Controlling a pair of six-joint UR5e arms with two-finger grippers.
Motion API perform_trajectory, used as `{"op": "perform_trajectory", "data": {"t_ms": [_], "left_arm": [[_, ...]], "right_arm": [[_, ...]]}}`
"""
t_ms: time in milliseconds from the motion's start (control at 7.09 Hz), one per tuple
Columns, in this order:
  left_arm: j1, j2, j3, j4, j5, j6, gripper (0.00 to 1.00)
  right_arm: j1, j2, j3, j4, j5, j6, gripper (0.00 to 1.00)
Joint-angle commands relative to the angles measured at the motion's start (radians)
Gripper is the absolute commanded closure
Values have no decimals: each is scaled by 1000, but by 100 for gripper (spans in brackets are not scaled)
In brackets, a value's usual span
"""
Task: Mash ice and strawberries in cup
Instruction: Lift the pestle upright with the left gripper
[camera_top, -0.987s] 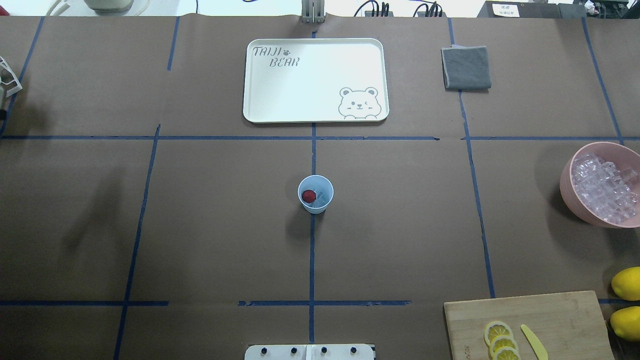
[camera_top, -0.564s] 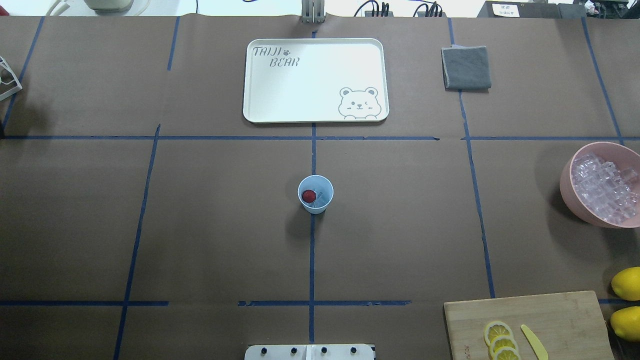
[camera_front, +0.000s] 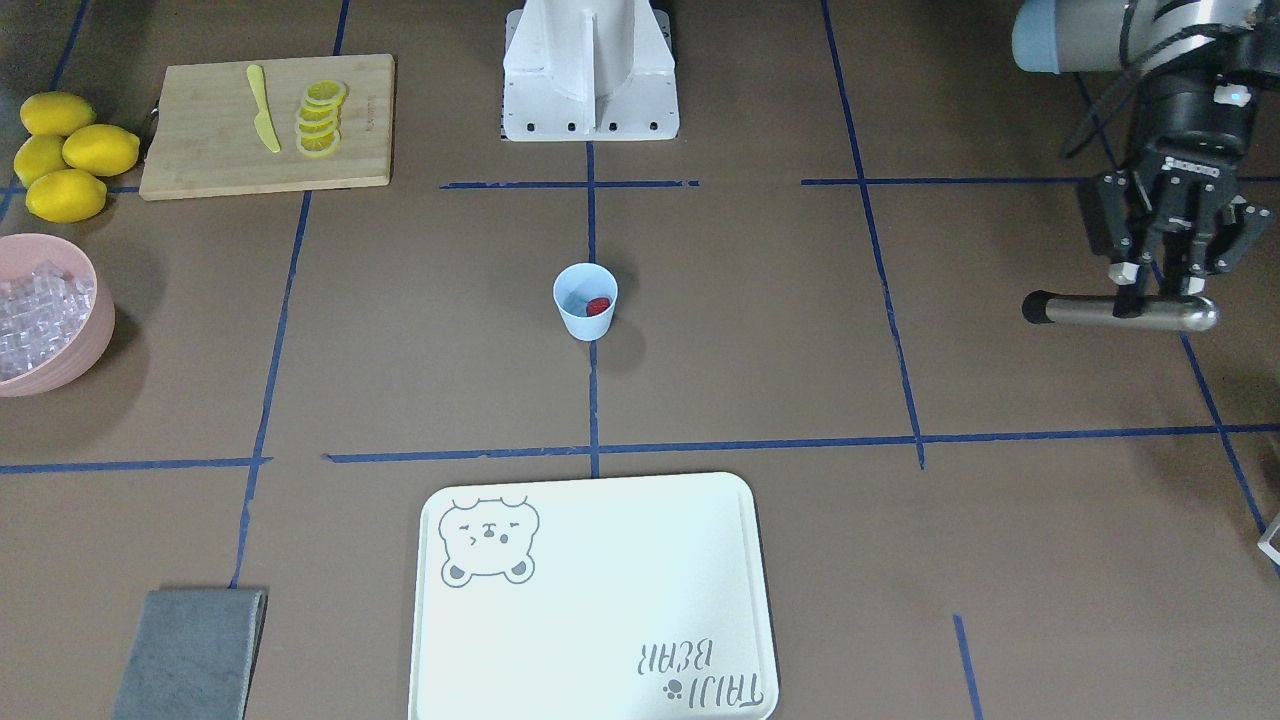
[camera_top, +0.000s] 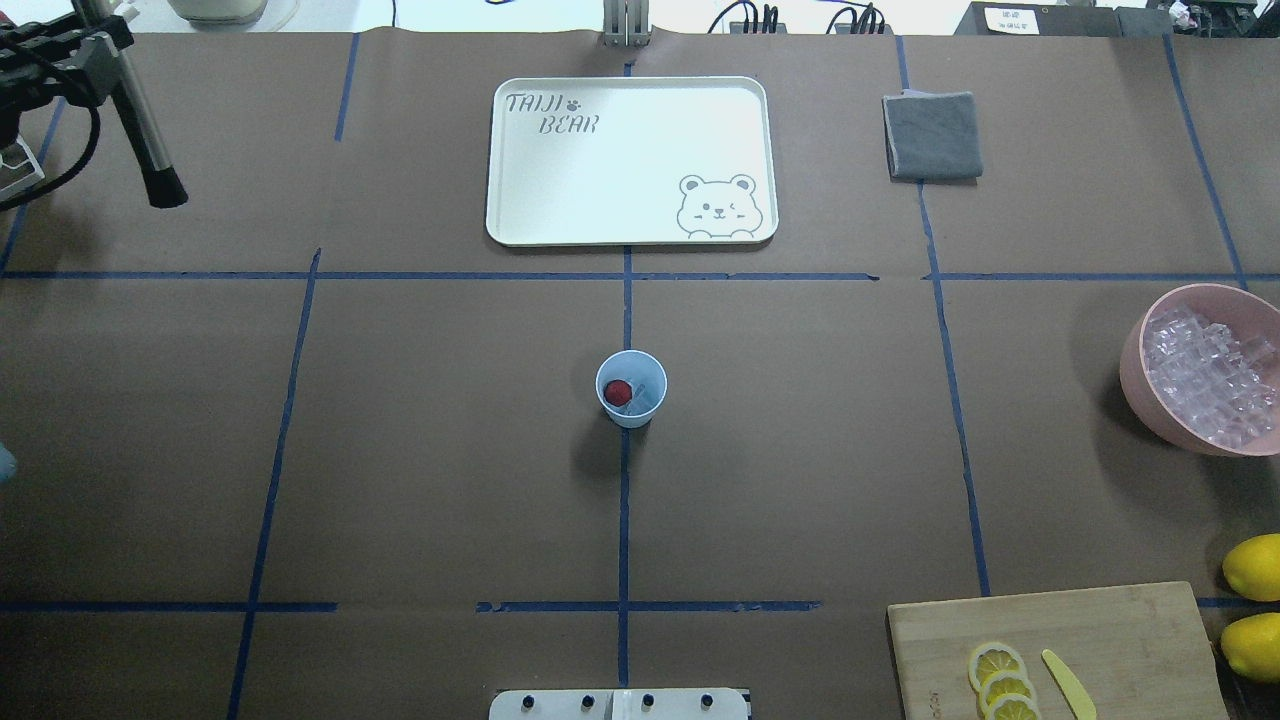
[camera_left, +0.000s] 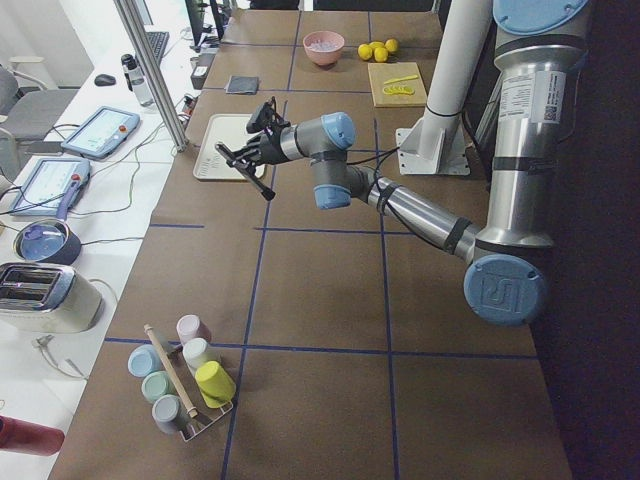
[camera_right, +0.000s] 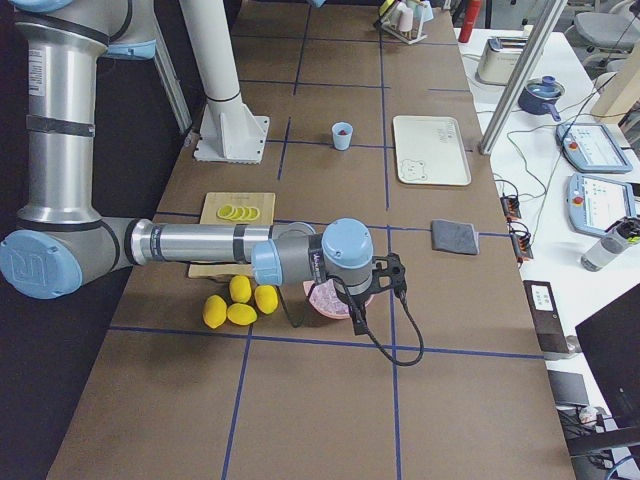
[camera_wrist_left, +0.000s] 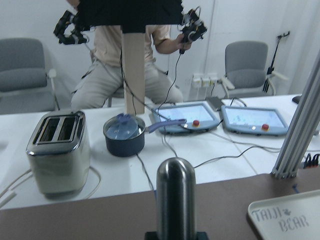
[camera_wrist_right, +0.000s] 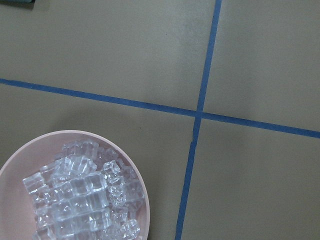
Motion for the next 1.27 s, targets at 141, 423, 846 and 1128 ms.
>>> {"op": "perform_trajectory", "data": {"t_ms": [141, 423, 846, 1128], "left_arm": [[254, -163, 0, -71, 333, 114, 100], [388, -214, 15, -231, 372, 284, 100], [526, -339, 235, -420, 458, 306, 100], [526, -347, 288, -578, 341, 377, 100]], "right_arm": [[-1, 8, 1, -16, 0, 0, 1], [-4, 13, -1, -16, 0, 0, 1], [-7, 14, 1, -16, 0, 0, 1], [-13, 16, -2, -16, 0, 0, 1]]}}
